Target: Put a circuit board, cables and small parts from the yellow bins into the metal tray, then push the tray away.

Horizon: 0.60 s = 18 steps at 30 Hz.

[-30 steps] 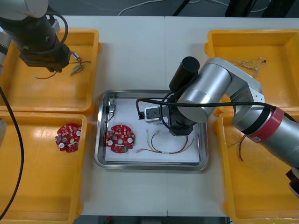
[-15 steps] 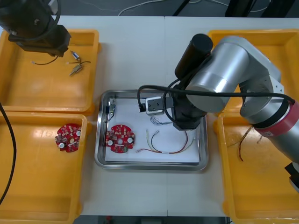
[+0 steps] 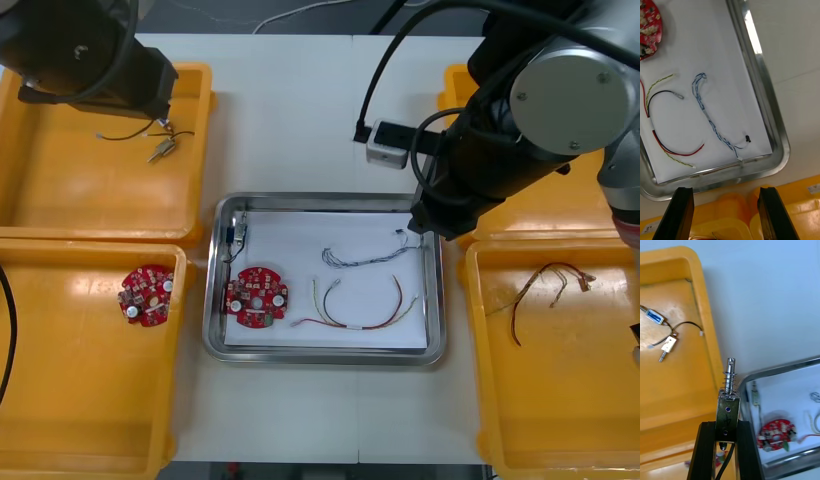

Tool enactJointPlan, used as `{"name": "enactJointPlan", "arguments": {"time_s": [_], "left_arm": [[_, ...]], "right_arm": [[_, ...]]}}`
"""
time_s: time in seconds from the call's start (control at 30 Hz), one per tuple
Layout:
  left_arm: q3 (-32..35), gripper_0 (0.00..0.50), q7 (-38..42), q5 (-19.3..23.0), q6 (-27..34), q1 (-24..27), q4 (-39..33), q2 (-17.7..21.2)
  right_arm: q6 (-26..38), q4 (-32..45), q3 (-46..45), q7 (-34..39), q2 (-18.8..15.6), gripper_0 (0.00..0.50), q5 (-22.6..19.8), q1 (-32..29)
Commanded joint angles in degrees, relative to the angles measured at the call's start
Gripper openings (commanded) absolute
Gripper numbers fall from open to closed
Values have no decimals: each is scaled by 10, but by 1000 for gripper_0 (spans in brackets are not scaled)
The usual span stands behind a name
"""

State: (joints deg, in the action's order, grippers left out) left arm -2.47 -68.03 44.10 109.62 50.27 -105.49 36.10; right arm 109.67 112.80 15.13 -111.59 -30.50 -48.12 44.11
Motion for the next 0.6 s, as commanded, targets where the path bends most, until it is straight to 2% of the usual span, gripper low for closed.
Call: {"name": "enactJointPlan", "arguments": {"time_s": [0.03, 0.27, 0.4, 0.6], "left_arm": [[-46, 0, 188, 27, 4, -24, -80, 28], [-131, 0, 318, 27, 4, -64, -163, 30], [-164, 0, 343, 15, 4, -73, -176, 29], [-237, 0, 385, -36, 4, -75, -176, 29]], "right_arm": [[3, 25, -52, 77, -40, 500, -15, 16], [3, 25, -97, 174, -77, 500, -33, 3], [3, 26, -123, 209, -91, 500, -38, -14], [3, 25, -165, 263, -115, 500, -46, -43]]}}
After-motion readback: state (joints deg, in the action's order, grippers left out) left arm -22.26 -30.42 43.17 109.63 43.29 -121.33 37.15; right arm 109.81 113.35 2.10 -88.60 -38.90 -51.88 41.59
